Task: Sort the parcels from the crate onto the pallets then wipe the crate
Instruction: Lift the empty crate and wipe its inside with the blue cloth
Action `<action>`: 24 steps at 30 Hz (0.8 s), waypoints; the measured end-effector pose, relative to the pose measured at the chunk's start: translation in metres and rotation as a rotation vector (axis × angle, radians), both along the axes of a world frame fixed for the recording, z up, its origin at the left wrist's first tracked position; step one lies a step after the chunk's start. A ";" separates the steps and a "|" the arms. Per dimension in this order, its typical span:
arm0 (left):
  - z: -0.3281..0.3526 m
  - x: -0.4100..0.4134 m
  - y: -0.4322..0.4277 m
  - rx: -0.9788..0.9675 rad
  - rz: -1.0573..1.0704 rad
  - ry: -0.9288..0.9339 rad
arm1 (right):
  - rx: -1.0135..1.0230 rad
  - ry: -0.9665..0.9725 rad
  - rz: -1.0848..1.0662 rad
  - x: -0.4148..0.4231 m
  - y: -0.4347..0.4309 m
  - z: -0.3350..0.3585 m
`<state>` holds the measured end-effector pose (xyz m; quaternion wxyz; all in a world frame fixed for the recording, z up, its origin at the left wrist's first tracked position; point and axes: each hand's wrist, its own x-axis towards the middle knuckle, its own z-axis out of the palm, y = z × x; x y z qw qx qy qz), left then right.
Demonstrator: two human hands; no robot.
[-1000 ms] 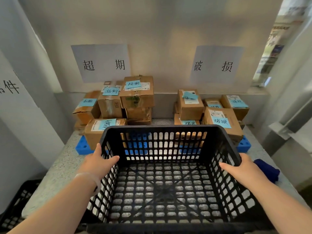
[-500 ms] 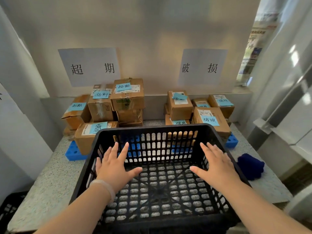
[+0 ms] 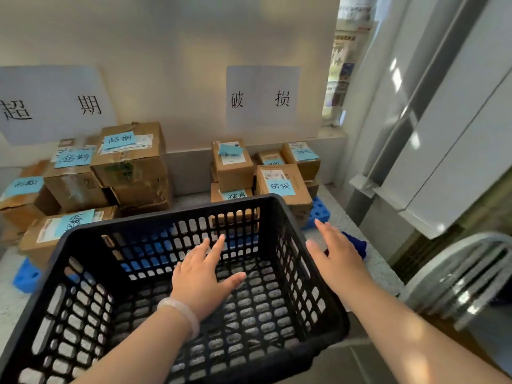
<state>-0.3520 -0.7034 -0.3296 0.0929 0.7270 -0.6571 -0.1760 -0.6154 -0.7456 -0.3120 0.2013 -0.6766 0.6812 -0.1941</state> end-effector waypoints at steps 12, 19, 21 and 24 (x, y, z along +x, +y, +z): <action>-0.024 -0.082 -0.052 0.094 0.125 0.049 | 0.455 0.211 -0.042 -0.144 -0.092 -0.111; -0.041 -0.095 -0.065 0.144 0.198 -0.024 | 0.536 0.417 0.103 -0.164 -0.157 -0.149; -0.045 -0.097 -0.065 0.148 0.202 -0.047 | 0.551 0.457 0.119 -0.162 -0.169 -0.157; -0.048 -0.097 -0.066 0.163 0.235 0.000 | 0.590 0.506 0.151 -0.160 -0.178 -0.169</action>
